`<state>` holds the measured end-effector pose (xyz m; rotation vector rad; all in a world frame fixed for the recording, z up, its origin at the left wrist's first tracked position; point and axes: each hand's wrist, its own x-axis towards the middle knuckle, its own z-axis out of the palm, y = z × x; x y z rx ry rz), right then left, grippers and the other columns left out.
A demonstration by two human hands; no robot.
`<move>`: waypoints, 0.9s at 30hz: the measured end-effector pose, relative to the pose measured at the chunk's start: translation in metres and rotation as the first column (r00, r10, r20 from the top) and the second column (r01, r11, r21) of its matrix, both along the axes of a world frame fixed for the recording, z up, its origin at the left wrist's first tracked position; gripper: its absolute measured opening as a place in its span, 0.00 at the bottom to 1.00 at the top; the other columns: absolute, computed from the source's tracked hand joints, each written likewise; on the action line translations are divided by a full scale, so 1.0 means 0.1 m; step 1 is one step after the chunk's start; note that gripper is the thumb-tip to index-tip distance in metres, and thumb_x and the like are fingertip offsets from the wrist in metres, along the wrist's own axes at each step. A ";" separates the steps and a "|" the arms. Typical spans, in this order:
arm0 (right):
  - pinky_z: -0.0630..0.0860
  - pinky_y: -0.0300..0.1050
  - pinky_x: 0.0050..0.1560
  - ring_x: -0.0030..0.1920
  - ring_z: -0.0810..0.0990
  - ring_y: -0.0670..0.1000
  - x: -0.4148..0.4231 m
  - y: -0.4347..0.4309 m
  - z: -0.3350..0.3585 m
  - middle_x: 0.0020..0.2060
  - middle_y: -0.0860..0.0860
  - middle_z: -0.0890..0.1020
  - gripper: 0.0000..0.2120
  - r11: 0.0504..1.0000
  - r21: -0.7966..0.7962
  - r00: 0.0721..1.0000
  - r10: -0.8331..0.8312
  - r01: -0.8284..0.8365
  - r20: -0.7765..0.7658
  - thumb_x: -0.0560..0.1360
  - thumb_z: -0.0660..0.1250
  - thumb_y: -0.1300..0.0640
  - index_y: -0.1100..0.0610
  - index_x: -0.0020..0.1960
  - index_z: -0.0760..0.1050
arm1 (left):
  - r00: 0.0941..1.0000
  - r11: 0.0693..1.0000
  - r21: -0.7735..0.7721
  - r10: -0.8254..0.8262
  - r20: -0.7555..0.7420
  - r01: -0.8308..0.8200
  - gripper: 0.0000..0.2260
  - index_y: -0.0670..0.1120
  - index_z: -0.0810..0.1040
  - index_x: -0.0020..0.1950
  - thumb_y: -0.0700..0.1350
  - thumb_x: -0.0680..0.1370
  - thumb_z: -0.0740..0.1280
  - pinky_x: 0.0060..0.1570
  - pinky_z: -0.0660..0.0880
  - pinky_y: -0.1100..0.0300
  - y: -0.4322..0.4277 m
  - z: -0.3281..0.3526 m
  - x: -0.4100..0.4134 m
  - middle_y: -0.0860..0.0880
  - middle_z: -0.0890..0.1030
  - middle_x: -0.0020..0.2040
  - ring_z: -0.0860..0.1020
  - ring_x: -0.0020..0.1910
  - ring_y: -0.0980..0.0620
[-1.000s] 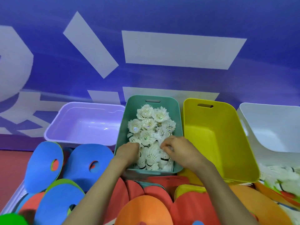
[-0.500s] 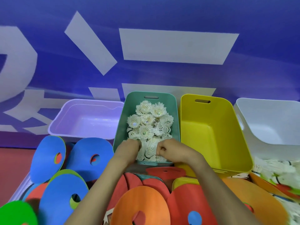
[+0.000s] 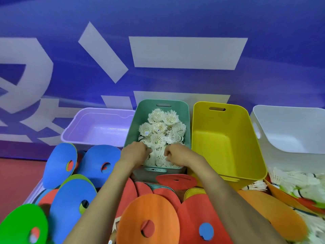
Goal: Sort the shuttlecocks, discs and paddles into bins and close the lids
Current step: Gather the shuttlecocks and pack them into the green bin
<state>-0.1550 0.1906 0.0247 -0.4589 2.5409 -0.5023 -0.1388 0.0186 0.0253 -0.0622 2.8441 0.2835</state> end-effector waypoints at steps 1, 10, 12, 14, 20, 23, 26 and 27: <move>0.75 0.47 0.52 0.52 0.78 0.56 0.01 0.03 0.04 0.54 0.56 0.80 0.10 0.997 -0.070 0.998 -0.040 0.037 -0.043 0.76 0.62 0.60 0.59 0.56 0.77 | 0.997 1.000 0.024 0.013 -0.082 -0.011 0.13 0.48 0.80 0.51 0.55 0.79 0.60 0.46 0.73 0.54 0.03 0.04 0.03 0.45 0.81 0.49 0.78 0.51 0.43; 0.66 0.48 0.65 0.64 0.69 0.52 0.46 0.86 0.36 0.63 0.51 0.74 0.18 0.941 -0.333 0.798 -0.244 0.058 -0.551 0.77 0.63 0.57 0.54 0.66 0.70 | 0.822 0.879 0.424 0.067 -0.566 0.220 0.16 0.48 0.73 0.64 0.47 0.77 0.66 0.55 0.72 0.53 0.85 0.20 0.33 0.49 0.73 0.60 0.73 0.59 0.48; 0.68 0.50 0.64 0.62 0.71 0.54 0.58 1.20 0.37 0.61 0.52 0.75 0.18 0.929 -0.358 0.727 -0.310 0.095 -0.613 0.76 0.65 0.58 0.55 0.65 0.72 | 0.795 0.844 0.449 0.045 -0.605 0.294 0.16 0.46 0.73 0.63 0.47 0.76 0.65 0.57 0.71 0.55 1.18 0.23 0.37 0.48 0.73 0.59 0.72 0.60 0.48; 0.70 0.52 0.62 0.61 0.72 0.55 0.70 1.57 0.37 0.59 0.53 0.76 0.17 0.915 -0.376 0.686 -0.369 0.148 -0.627 0.75 0.64 0.58 0.55 0.64 0.72 | 0.786 0.820 0.455 0.009 -0.618 0.348 0.17 0.46 0.73 0.63 0.47 0.75 0.64 0.57 0.70 0.56 1.55 0.24 0.42 0.48 0.72 0.59 0.72 0.60 0.49; 0.70 0.54 0.61 0.60 0.73 0.57 1.11 2.70 0.15 0.58 0.56 0.76 0.18 0.847 -0.387 0.671 -0.526 0.363 -0.522 0.74 0.60 0.56 0.58 0.62 0.74 | 0.804 0.766 0.456 -0.130 -0.580 0.453 0.16 0.48 0.72 0.63 0.47 0.76 0.63 0.53 0.74 0.53 2.64 0.08 0.69 0.50 0.72 0.60 0.73 0.60 0.49; 0.69 0.53 0.62 0.60 0.72 0.57 1.25 3.17 -0.05 0.59 0.56 0.76 0.17 0.817 -0.360 0.665 -0.576 0.451 -0.475 0.74 0.59 0.55 0.58 0.61 0.75 | 0.830 0.764 0.436 -0.227 -0.510 0.476 0.14 0.48 0.74 0.62 0.46 0.76 0.63 0.52 0.75 0.52 3.14 -0.08 0.81 0.50 0.72 0.61 0.74 0.59 0.50; 0.70 0.52 0.61 0.59 0.73 0.58 1.31 3.56 -0.26 0.58 0.57 0.76 0.14 0.780 -0.333 0.648 -0.625 0.530 -0.435 0.75 0.65 0.60 0.59 0.60 0.75 | 0.834 0.804 0.344 -0.308 -0.458 0.486 0.13 0.45 0.76 0.60 0.42 0.76 0.65 0.57 0.72 0.54 3.53 -0.19 0.85 0.47 0.74 0.60 0.74 0.59 0.47; 0.70 0.53 0.61 0.58 0.74 0.59 1.32 3.67 -0.34 0.57 0.58 0.76 0.14 0.768 -0.326 0.642 -0.640 0.552 -0.422 0.74 0.67 0.62 0.60 0.59 0.76 | 0.802 0.825 0.246 -0.350 -0.485 0.509 0.13 0.44 0.78 0.58 0.40 0.74 0.67 0.59 0.72 0.52 3.65 -0.22 0.85 0.46 0.76 0.58 0.76 0.57 0.45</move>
